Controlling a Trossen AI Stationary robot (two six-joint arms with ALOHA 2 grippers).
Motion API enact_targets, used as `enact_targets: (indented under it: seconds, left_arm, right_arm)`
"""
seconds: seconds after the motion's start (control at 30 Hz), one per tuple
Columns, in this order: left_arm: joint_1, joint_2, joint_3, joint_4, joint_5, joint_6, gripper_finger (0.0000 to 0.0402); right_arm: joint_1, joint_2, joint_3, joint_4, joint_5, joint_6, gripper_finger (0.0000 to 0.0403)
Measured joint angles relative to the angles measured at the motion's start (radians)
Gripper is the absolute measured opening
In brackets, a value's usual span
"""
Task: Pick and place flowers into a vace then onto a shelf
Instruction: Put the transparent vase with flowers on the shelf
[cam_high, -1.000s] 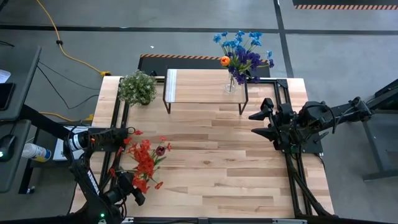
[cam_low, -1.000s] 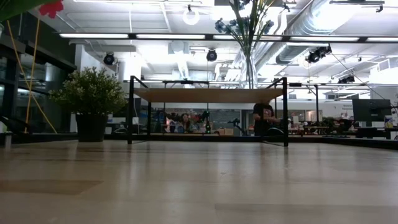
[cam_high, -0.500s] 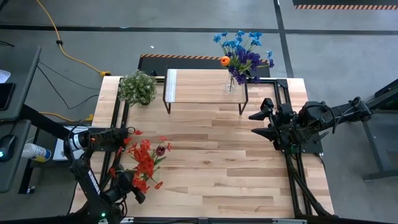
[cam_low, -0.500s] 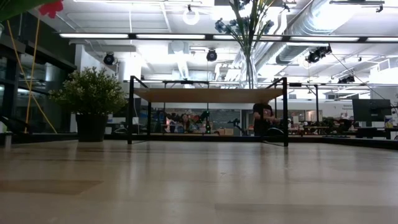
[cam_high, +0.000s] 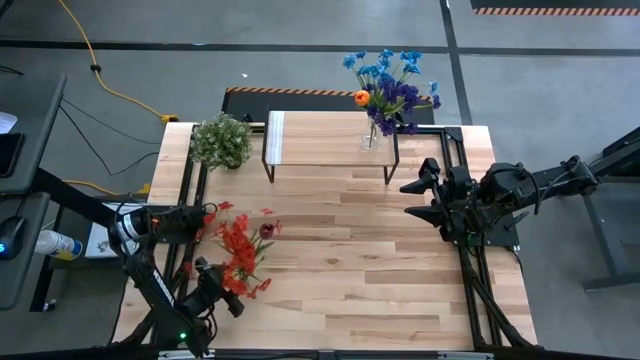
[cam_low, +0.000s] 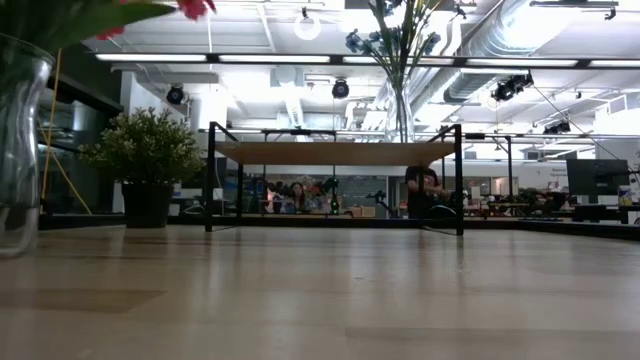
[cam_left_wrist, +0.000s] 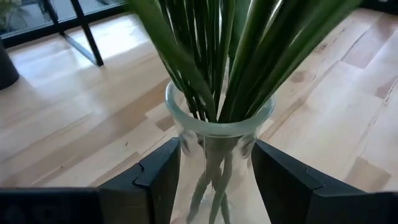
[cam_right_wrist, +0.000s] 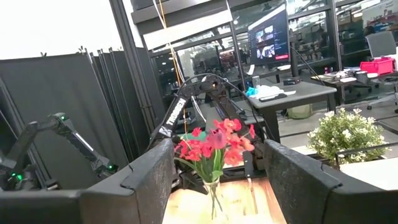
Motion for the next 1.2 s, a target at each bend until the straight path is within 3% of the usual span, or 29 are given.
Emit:
enact_targets:
  seconds: [0.33,0.57,1.2]
  left_arm:
    - [0.057,0.0,0.0,0.005,-0.03,0.029,0.0227]
    - [0.039,0.0,0.0,0.041,-0.012,0.028,0.0227]
    - [0.035,0.0,0.0,0.099,0.052,0.027,0.0227]
  right_arm:
    - [0.0,0.0,0.0,0.0,0.0,0.0,0.0236]
    - [0.002,0.0,0.0,0.0,-0.046,0.001,0.0236]
    - [0.015,0.018,0.0,0.001,0.017,-0.008,0.0236]
